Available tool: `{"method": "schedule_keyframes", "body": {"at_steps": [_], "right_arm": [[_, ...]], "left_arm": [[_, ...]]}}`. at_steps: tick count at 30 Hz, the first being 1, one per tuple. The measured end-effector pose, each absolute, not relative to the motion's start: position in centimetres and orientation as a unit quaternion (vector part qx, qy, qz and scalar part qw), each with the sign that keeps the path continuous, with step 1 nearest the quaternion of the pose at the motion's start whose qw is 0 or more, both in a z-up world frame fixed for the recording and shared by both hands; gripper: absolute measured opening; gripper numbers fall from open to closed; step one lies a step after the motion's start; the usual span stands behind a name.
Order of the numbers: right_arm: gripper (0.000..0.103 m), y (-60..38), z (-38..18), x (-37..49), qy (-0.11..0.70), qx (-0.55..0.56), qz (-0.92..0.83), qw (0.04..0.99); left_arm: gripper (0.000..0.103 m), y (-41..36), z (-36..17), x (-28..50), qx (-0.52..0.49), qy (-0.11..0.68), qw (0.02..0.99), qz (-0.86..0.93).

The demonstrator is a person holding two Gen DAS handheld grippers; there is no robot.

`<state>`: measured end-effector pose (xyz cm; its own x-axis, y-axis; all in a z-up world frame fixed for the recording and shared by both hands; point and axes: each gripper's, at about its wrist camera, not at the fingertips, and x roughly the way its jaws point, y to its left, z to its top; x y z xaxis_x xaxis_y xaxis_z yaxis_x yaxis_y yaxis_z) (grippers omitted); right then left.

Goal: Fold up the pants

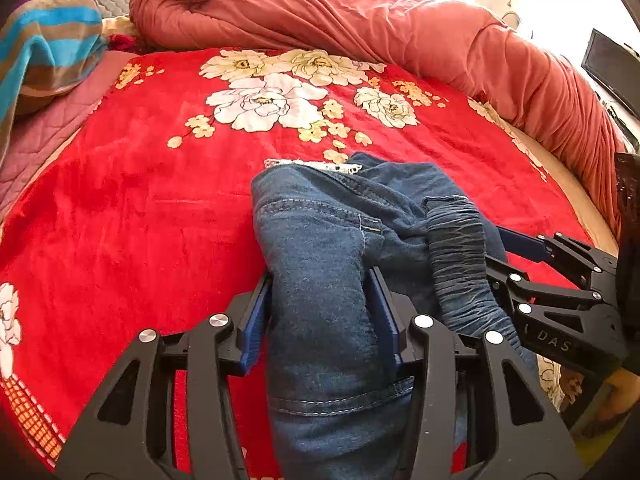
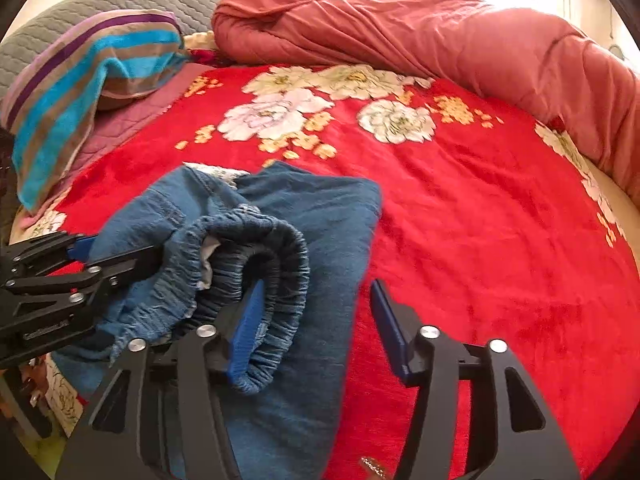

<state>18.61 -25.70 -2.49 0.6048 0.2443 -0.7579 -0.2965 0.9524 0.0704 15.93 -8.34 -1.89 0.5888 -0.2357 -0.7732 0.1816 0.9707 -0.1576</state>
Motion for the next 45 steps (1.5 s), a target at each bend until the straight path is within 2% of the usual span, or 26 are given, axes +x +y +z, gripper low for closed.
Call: {"method": "schedule_keyframes", "body": {"at_steps": [3,7,14,18,30,33,39,45], "right_arm": [[0.056,-25.9,-2.8,18.8,0.425,-0.024,0.149,0.893],[0.063,-26.1,-2.9,18.9,0.426,-0.021,0.141,0.894],[0.069,-26.5,-2.8,18.9,0.429,-0.007,0.133,0.893],[0.080,-26.7,-2.5,18.7,0.426,-0.007,0.122,0.896],[0.081,-26.9,-1.7,18.1,0.421,-0.006,0.112,0.900],[0.096,-27.1,-1.3,18.0,0.412,-0.003,0.105,0.905],[0.097,-27.5,-0.9,18.0,0.409,0.007,0.100,0.907],[0.098,-27.7,-0.6,17.9,0.405,0.012,0.097,0.909]], "left_arm": [[0.043,-8.4,-2.2,15.9,-0.030,0.441,0.889,-0.117],[0.048,-8.1,-2.4,16.1,-0.034,0.443,0.888,-0.115],[0.054,-7.8,-2.5,16.0,-0.040,0.445,0.887,-0.116],[0.060,-7.8,-2.5,15.9,-0.041,0.444,0.887,-0.116],[0.067,-7.3,-1.7,15.3,-0.043,0.438,0.891,-0.113],[0.069,-7.1,-1.4,15.1,-0.046,0.437,0.891,-0.112],[0.074,-6.8,-1.1,15.1,-0.049,0.435,0.892,-0.110],[0.083,-6.5,-0.8,15.0,-0.054,0.432,0.894,-0.106]]}}
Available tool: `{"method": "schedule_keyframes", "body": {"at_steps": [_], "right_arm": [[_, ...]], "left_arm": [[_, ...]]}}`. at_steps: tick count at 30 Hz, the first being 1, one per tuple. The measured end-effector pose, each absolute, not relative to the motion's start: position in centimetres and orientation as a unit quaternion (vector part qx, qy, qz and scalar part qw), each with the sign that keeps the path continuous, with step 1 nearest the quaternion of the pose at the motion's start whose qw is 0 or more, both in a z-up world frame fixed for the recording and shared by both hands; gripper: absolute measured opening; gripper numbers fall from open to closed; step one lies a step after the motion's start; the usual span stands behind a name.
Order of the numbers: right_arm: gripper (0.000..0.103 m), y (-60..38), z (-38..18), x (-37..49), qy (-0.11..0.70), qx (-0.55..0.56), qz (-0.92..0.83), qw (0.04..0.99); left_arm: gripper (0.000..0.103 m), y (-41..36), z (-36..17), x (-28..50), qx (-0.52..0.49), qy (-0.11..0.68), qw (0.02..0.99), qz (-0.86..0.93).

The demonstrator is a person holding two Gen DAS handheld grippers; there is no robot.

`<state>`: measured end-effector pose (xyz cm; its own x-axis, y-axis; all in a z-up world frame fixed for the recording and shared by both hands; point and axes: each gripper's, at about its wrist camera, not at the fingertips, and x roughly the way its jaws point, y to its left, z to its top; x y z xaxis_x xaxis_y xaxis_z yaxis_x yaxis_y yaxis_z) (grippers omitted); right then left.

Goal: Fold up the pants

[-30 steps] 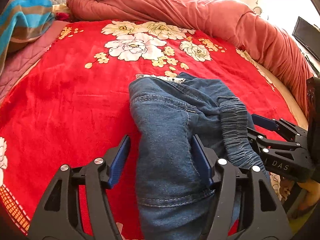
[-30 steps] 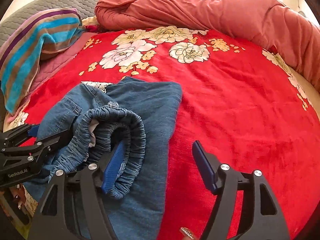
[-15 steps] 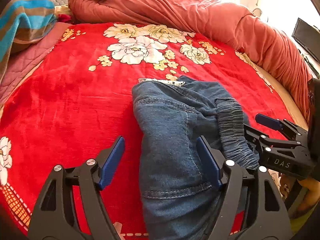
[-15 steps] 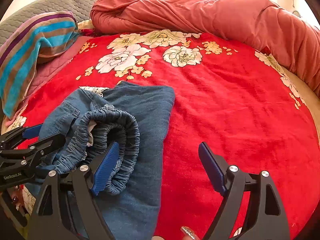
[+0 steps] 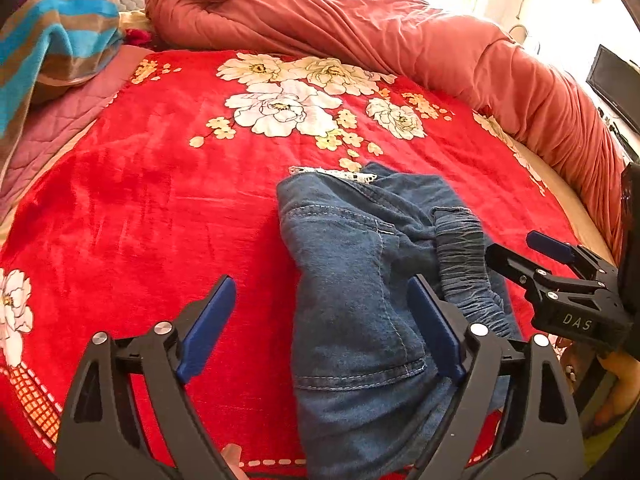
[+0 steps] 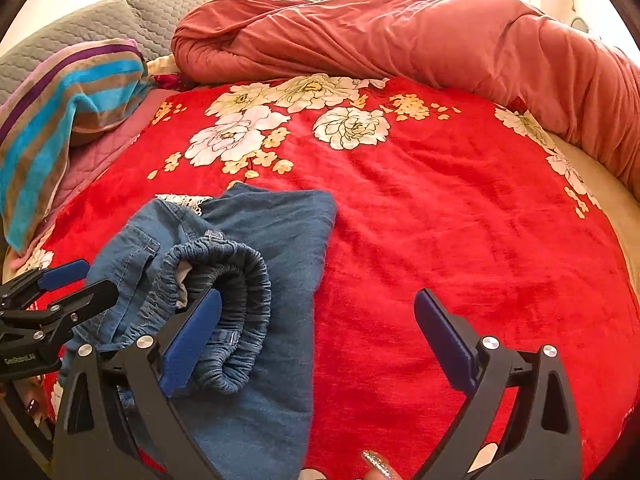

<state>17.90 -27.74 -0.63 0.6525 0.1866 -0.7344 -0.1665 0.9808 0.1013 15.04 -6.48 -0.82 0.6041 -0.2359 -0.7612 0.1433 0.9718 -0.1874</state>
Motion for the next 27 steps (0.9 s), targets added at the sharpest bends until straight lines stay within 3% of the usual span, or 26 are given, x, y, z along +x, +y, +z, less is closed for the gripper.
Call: {"method": "schedule_keyframes", "body": {"at_steps": [5,27], "right_arm": [[0.098,-27.9,-0.2,17.8,0.400,0.022,0.095,0.911],[0.098,-28.1,2.1,16.5,0.372,0.028,0.097,0.923]], "left_arm": [[0.093,-6.1,-0.5,15.0,-0.056,0.429,0.896,-0.101],[0.093,-5.9,1.6,13.7,-0.045,0.410,0.907,-0.091]]}}
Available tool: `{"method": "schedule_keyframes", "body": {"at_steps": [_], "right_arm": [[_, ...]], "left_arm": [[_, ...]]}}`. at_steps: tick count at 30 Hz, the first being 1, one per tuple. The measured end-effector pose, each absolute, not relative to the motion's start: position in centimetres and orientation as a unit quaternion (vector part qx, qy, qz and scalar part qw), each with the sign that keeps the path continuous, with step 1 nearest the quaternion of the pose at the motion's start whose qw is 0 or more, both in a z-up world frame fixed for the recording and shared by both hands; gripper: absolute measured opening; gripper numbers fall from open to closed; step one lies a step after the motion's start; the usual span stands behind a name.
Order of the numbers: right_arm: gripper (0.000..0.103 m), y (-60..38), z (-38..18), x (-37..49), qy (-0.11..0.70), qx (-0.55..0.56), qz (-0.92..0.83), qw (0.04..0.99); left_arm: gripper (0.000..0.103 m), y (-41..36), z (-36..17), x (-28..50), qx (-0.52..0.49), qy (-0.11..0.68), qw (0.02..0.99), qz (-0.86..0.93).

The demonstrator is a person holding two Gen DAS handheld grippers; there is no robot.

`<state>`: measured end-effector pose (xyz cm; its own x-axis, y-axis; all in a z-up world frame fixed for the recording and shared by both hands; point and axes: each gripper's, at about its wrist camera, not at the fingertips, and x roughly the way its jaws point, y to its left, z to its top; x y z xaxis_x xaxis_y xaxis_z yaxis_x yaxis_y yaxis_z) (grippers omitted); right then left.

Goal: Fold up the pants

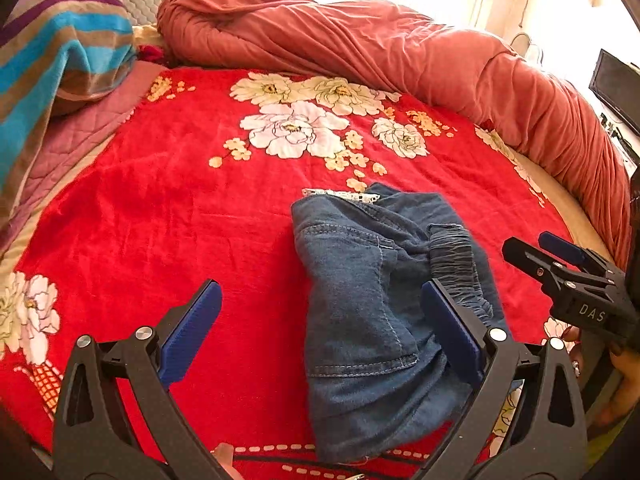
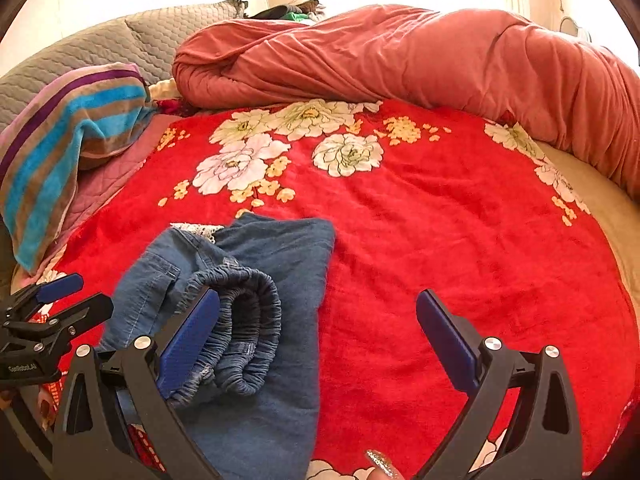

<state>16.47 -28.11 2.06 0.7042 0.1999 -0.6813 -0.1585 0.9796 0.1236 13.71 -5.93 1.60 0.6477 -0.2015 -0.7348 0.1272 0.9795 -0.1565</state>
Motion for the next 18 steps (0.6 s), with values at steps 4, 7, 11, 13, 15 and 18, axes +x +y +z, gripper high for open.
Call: {"method": "schedule_keyframes", "body": {"at_steps": [4,7,11,13,15,18], "right_arm": [[0.098,-28.3,2.8,15.8,0.360,0.034,0.103,0.927],[0.098,-28.5,3.5,15.1,0.348,0.041,0.109,0.930],[0.098,-28.6,4.6,13.9,0.331,0.041,0.114,0.936],[0.098,-28.7,5.1,13.1,0.323,0.040,0.117,0.938],[0.098,-28.8,5.5,12.5,0.317,0.042,0.118,0.940],[0.098,-29.2,6.2,11.3,0.306,0.042,0.118,0.944]], "left_arm": [[0.093,-6.1,2.5,13.1,-0.036,0.399,0.912,-0.090],[0.093,-6.1,3.1,12.3,-0.032,0.391,0.916,-0.090],[0.093,-6.0,3.7,11.4,-0.030,0.383,0.919,-0.088],[0.093,-5.9,4.0,10.9,-0.031,0.379,0.921,-0.088],[0.093,-5.8,4.3,10.3,-0.032,0.376,0.922,-0.087],[0.093,-5.6,4.7,9.5,-0.034,0.371,0.924,-0.086]]}}
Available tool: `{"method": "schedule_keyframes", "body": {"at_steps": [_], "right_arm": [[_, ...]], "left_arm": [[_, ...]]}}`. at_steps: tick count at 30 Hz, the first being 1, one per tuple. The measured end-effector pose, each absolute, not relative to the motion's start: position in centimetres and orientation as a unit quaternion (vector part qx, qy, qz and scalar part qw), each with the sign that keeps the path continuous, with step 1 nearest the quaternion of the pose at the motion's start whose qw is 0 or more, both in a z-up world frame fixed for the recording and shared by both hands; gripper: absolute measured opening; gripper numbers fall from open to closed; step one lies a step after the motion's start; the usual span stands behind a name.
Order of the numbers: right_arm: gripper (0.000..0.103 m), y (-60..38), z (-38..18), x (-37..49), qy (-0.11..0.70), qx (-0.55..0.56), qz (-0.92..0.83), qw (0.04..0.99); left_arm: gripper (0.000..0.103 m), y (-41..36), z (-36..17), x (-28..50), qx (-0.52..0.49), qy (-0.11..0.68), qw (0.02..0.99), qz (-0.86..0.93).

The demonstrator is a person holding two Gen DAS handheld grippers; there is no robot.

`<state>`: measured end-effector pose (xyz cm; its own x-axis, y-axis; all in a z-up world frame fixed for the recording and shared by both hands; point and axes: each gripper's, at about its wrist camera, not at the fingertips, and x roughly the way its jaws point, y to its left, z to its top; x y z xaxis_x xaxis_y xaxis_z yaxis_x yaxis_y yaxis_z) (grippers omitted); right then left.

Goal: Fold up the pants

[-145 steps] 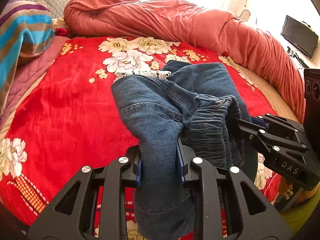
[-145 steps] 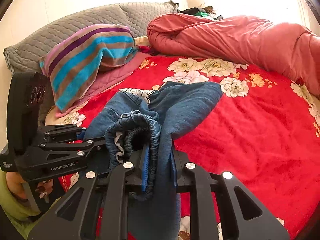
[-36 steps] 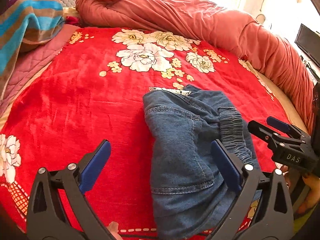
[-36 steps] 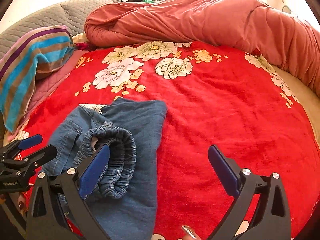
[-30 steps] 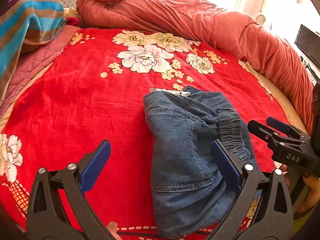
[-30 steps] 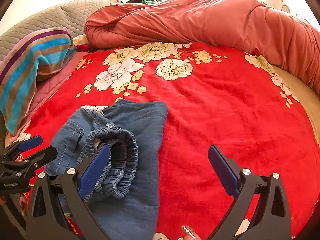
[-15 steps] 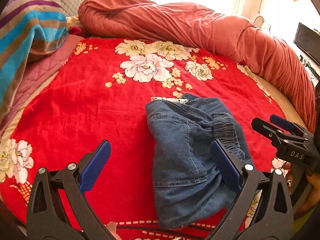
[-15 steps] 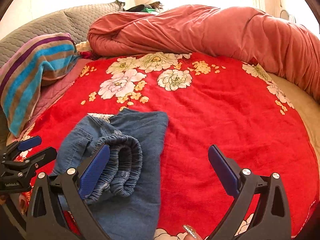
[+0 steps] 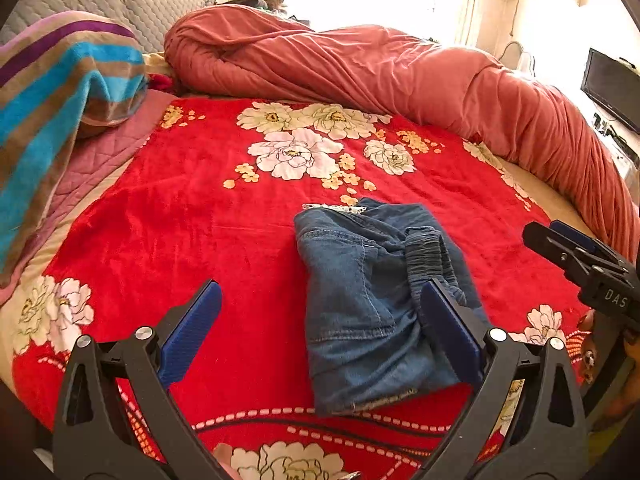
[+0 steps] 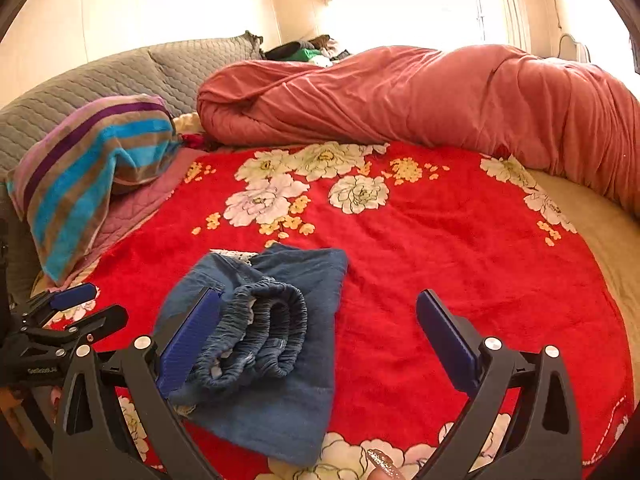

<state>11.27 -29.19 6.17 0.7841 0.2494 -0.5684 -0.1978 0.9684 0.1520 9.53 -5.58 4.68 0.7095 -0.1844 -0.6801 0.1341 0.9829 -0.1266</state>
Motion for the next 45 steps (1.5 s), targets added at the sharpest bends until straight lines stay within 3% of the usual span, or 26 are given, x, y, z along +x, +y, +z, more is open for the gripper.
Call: {"method": "schedule_keyframes", "body": {"at_steps": [28,45], "right_arm": [[0.098,-28.9,7.9,1.8,0.255,-0.011,0.112,0.960],[0.098,-28.3,3.8,-1.0,0.299,-0.010,0.111,0.948]], "left_arm": [[0.093,-4.2,5.8,0.5,-0.020,0.340,0.937,-0.076],[0.093,-4.2,3.6,-2.1,-0.025,0.366,0.926,-0.084]]}}
